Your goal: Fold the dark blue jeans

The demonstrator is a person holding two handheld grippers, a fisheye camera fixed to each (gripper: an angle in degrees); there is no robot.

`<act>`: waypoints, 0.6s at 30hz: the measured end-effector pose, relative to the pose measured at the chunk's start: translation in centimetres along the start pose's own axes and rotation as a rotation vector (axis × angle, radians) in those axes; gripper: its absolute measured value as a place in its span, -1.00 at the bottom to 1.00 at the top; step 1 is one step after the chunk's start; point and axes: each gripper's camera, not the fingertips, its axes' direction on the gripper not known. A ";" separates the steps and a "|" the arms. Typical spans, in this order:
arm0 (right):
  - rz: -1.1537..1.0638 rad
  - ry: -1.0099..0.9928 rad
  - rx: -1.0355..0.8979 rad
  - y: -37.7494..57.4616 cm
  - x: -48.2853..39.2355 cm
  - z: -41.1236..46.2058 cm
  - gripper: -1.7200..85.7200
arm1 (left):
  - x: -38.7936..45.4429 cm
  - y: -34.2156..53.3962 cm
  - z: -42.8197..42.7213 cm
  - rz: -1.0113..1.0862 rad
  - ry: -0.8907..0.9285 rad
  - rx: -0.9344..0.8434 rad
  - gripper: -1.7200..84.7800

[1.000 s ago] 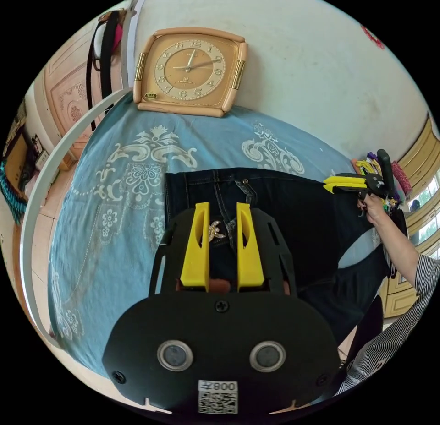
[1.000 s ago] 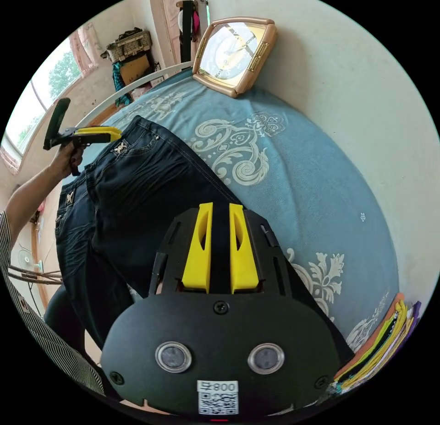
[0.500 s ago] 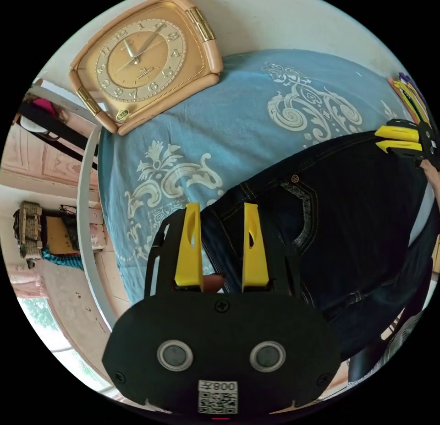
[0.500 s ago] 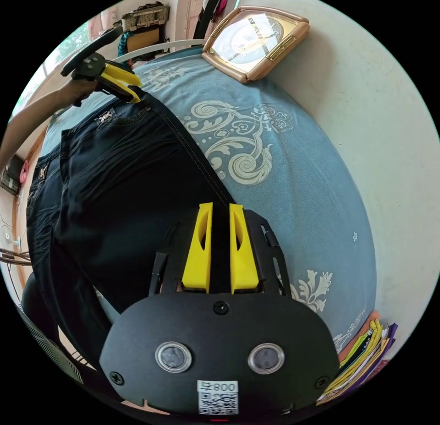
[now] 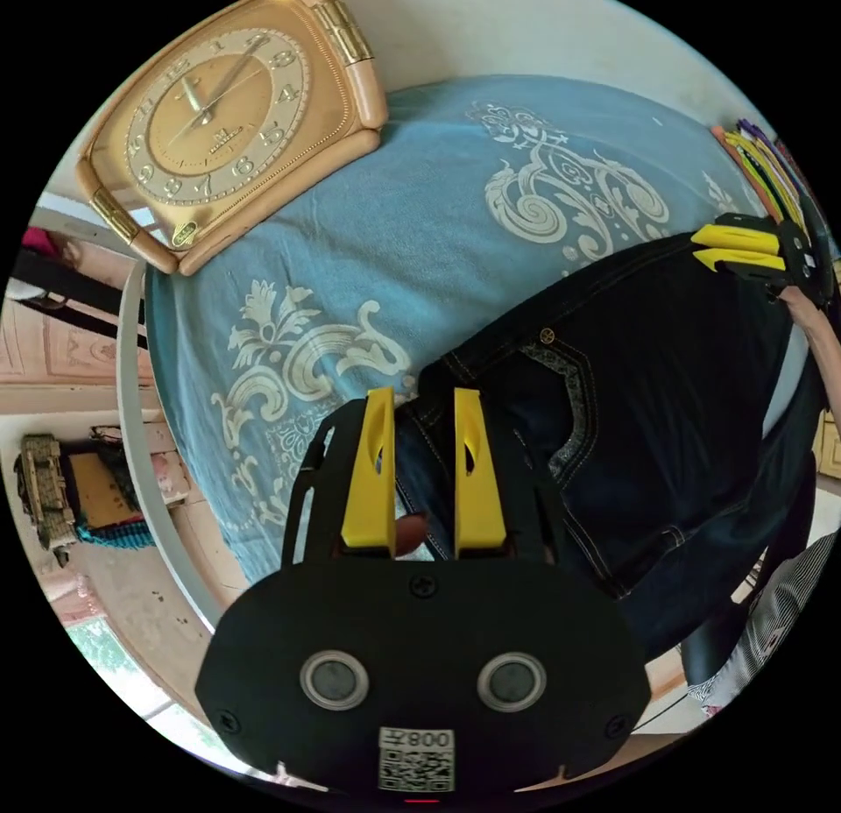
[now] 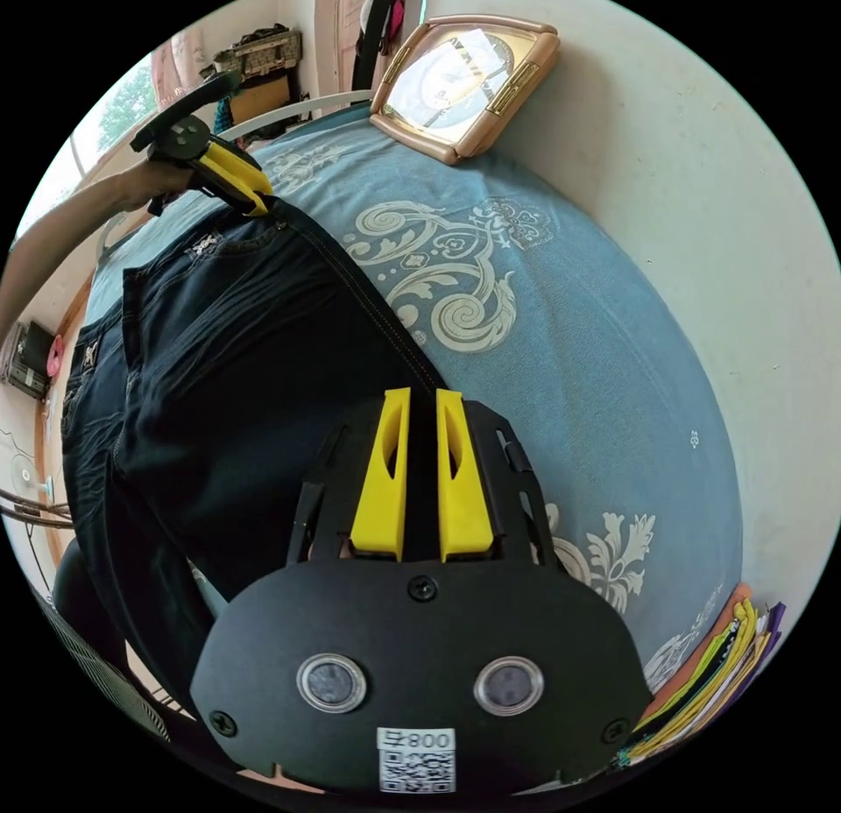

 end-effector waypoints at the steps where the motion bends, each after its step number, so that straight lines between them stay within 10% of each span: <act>1: -0.007 0.007 0.003 0.3 -0.3 0.0 -0.83 | 0.1 -0.3 -0.2 0.015 -0.014 -0.014 -0.72; 18: 0.032 0.047 -0.010 4.8 -2.4 -0.5 -0.94 | -1.2 5.1 -4.7 -0.088 0.026 0.028 -0.91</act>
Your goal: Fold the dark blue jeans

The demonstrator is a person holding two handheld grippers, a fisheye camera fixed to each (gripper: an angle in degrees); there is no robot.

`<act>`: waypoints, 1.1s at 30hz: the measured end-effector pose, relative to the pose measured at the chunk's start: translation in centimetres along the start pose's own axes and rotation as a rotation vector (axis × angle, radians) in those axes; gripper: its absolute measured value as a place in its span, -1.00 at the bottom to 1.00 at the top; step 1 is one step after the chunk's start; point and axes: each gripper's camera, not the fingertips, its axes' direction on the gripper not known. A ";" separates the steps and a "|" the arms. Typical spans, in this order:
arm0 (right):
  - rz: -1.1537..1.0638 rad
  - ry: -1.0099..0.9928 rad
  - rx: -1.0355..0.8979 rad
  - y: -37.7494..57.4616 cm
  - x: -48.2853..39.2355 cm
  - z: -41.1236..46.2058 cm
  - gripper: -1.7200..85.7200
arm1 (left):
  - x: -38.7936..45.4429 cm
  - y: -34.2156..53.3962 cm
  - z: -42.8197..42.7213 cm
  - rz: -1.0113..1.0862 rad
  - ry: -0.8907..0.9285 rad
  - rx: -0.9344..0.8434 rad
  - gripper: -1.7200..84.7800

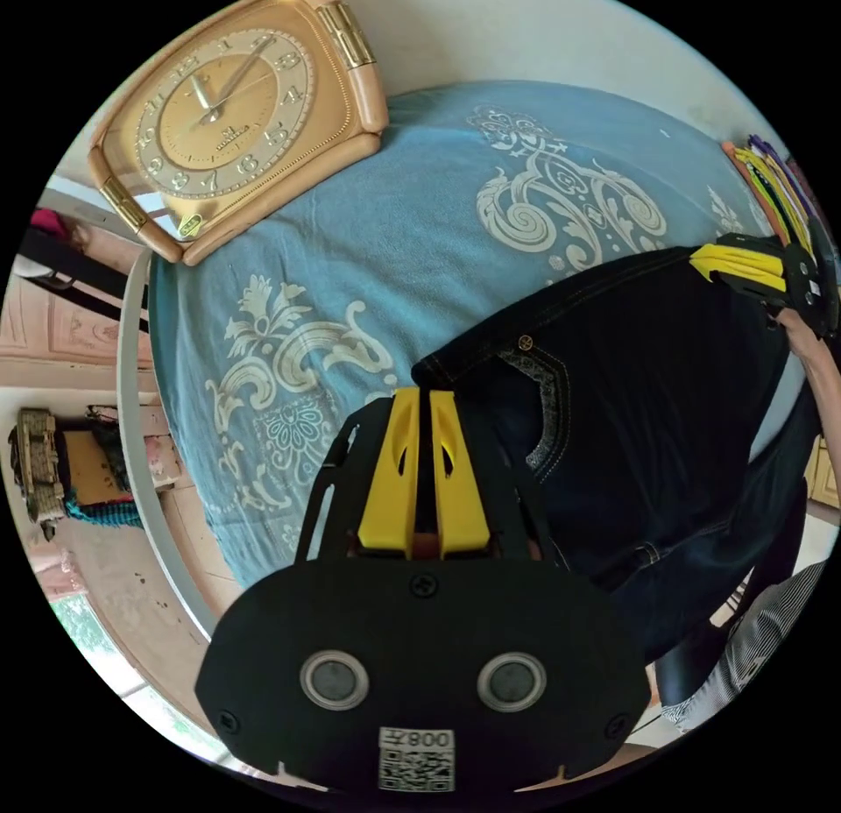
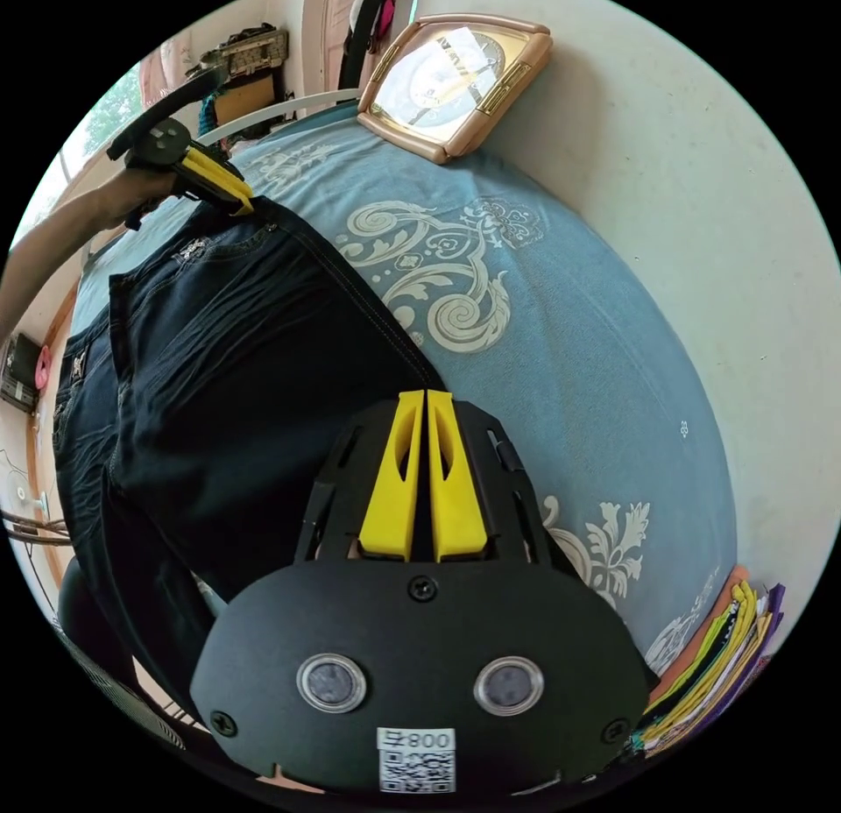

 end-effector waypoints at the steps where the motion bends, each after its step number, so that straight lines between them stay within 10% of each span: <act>1: 0.004 -0.003 -0.016 0.2 -0.1 -0.1 -0.94 | -0.2 0.6 -0.4 -0.016 0.006 0.015 -0.91; 21: 0.140 -0.254 0.228 13.7 -5.2 -13.2 -0.96 | -0.9 29.1 -17.5 -0.079 0.082 0.356 -0.91; 33: -0.092 -0.355 0.103 21.4 -20.8 -15.4 -0.96 | 1.2 49.7 -18.9 -0.078 0.094 0.204 -0.94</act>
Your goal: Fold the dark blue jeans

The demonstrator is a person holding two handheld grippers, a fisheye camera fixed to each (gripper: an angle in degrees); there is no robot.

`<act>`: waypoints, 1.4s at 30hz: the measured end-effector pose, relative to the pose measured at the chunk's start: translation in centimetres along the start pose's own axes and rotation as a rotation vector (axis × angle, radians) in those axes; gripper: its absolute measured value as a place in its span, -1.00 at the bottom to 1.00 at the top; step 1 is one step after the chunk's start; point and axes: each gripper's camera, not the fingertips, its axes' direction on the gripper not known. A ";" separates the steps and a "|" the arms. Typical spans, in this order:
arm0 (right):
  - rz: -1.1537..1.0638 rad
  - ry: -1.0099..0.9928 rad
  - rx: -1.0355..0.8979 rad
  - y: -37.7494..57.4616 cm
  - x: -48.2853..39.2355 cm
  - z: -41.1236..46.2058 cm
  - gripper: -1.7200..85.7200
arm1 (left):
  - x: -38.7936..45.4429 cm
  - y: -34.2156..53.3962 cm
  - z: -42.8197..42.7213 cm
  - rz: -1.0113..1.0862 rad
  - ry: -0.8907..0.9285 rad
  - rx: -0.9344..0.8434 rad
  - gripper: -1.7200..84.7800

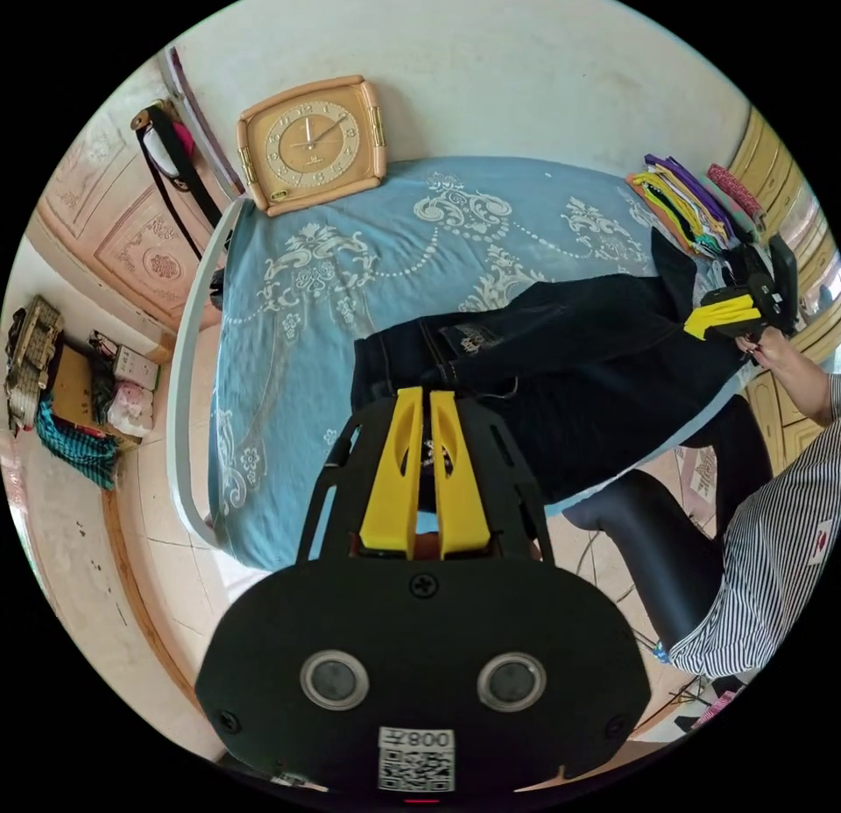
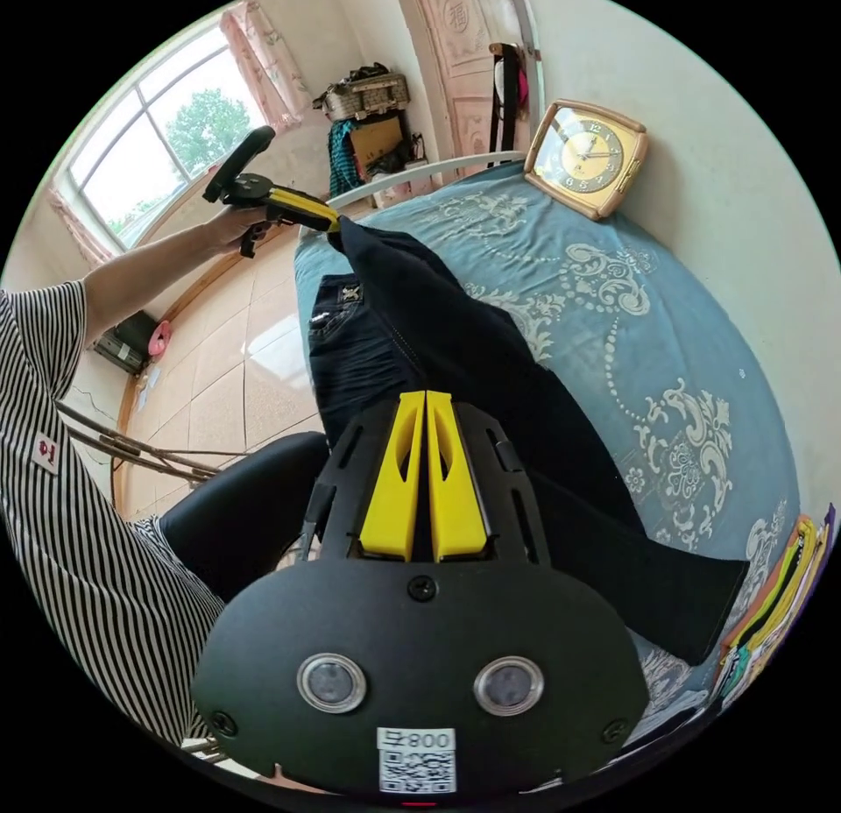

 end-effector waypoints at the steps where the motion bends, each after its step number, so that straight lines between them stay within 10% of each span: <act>1: -0.004 -0.016 -0.015 0.3 -1.0 0.6 -0.96 | 0.1 0.8 -0.1 0.001 -0.004 -0.011 -0.94; 28: -0.065 -0.105 -0.291 3.0 -10.9 17.0 -0.96 | 0.2 23.2 2.4 -0.085 0.038 -0.175 -0.93; 42: 0.006 -0.110 -0.252 5.2 -10.1 19.5 -0.95 | 3.4 33.2 -1.6 -0.377 0.326 0.196 -0.96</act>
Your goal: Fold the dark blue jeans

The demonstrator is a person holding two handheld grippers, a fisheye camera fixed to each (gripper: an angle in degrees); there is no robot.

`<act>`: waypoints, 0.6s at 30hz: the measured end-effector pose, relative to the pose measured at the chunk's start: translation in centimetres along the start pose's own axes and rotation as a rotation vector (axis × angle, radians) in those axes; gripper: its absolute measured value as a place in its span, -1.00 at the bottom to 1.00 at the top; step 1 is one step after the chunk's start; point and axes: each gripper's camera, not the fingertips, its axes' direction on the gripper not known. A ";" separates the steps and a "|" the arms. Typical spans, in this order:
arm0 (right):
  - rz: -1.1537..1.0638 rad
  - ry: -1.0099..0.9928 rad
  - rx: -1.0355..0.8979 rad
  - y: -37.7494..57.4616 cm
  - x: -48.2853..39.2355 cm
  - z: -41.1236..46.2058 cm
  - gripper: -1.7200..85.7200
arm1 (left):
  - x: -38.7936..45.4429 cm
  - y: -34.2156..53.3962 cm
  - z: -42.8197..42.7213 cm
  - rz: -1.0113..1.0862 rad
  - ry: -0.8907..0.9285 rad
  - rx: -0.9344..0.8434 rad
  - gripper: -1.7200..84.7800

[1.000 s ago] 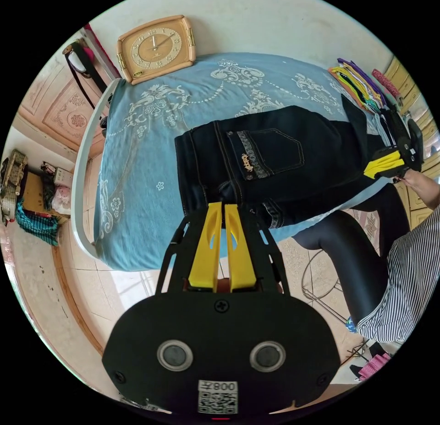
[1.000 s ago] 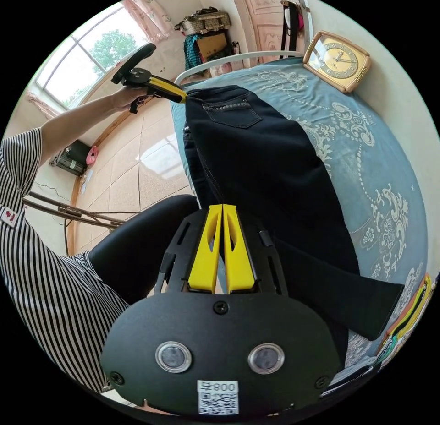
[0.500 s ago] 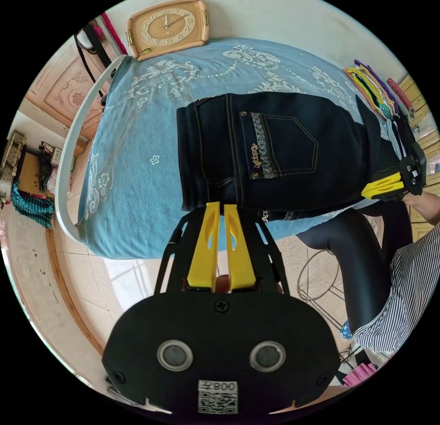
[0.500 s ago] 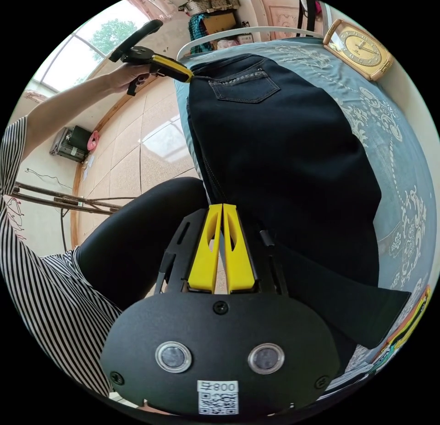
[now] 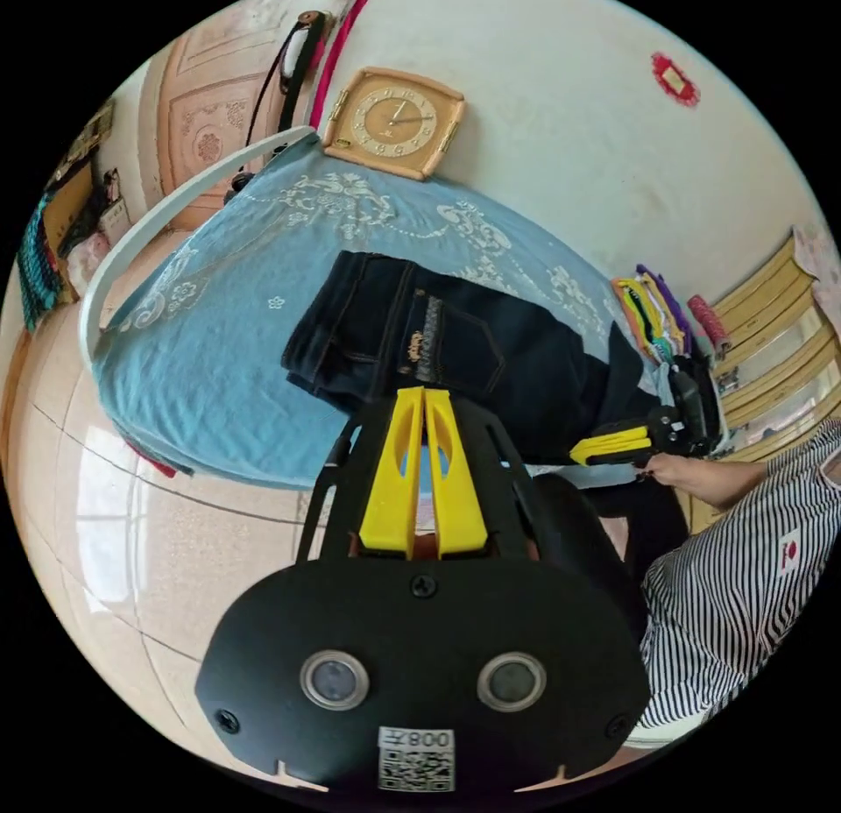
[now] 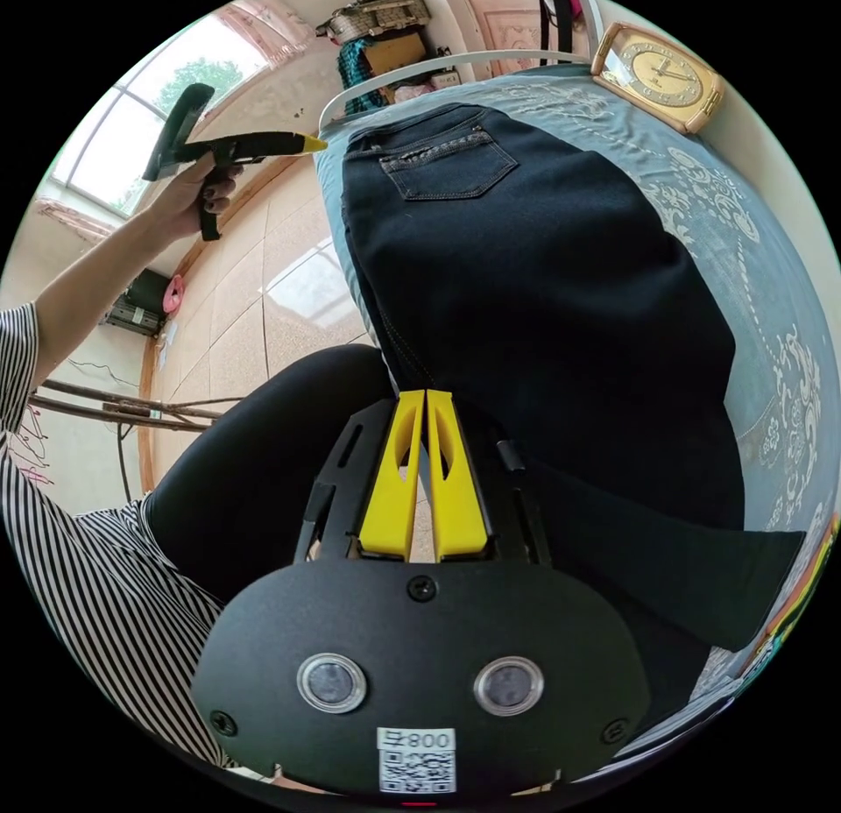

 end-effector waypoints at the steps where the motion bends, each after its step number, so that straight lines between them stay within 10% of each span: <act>1: 0.004 0.001 0.002 0.2 0.1 0.2 -0.95 | 0.6 0.3 0.5 0.007 0.037 0.000 -0.96; 18: 0.238 -0.150 0.188 7.5 6.6 -2.6 -0.96 | 8.3 3.5 10.0 -0.036 0.054 -0.205 -0.96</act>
